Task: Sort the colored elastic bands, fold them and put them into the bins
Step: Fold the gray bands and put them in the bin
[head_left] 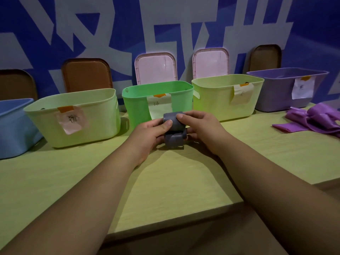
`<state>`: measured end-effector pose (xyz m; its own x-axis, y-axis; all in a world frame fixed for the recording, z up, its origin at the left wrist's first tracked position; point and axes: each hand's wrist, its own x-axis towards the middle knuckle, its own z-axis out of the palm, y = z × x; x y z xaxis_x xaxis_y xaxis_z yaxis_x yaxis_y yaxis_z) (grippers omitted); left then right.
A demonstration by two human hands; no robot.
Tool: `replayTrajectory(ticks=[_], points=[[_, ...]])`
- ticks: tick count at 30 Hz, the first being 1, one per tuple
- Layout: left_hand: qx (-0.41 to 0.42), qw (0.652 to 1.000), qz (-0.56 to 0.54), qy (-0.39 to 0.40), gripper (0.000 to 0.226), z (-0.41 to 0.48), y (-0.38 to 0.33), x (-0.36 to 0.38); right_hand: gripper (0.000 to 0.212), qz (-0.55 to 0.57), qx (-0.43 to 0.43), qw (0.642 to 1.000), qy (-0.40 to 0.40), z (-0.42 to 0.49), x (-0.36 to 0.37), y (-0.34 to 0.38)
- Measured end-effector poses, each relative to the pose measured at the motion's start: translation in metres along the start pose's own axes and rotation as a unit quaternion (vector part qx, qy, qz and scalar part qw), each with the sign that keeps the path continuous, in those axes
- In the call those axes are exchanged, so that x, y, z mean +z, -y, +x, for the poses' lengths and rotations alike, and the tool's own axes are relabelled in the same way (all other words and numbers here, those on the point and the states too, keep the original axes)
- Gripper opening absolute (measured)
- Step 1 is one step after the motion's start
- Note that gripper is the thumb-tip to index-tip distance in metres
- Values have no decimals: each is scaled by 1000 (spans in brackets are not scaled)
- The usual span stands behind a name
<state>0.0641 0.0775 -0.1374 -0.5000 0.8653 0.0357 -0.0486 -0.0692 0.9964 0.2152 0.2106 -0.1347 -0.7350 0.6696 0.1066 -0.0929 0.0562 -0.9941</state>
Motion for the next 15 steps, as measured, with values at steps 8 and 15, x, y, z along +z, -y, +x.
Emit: replayTrajectory(ticks=[8,15], points=[[-17,998,60,-8,20,4,7,-4,30,-8,30,999,-28,5,2,-5],[-75,991,106,-16,27,5,2,-1,30,35,83,996,-23,6,1,-4]])
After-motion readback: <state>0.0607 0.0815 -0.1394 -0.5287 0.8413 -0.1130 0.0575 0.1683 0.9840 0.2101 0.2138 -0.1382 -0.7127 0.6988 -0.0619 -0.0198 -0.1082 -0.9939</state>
